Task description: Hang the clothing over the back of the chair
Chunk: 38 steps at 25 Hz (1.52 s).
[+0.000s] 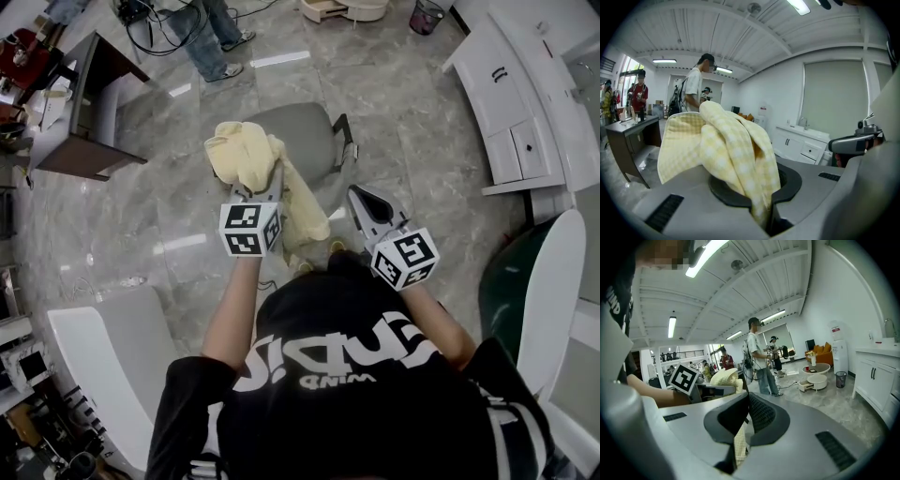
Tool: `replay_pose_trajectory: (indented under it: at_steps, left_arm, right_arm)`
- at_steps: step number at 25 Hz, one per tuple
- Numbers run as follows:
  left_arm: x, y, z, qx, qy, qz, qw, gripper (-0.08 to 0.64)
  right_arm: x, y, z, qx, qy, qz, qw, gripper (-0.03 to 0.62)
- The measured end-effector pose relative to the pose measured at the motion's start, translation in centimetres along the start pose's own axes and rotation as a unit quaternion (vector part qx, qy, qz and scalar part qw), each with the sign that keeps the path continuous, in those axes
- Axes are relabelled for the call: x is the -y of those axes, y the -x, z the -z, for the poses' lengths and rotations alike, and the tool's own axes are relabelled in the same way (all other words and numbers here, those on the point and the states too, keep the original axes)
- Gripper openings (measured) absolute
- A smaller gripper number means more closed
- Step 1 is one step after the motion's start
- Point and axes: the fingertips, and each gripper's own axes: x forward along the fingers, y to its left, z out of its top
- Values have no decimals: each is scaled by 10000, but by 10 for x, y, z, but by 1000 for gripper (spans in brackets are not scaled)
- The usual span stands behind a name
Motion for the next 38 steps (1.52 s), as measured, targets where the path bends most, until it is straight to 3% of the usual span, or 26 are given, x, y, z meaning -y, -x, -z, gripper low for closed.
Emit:
replay_pose_trajectory:
  at_steps: [16,23,29,38]
  left_arm:
    - [-16,-58,71,-416,344,-247,9982,62]
    - [-15,-65,85,-818,488,-104,9954,130]
    - [-12,-73,108,-1732,571,211,9830,244]
    - [-10,-64,139,-2762,551,355,9589,275]
  right_arm:
    - [15,-9,15,-344,-133,-75,9993,14]
    - [22,-11,16,-372,-157,-38,9992,14]
    - [25,-16,15,-368,-184,-2,9992,14]
    - [21,-19,17,-381,-186,-34,9991,14]
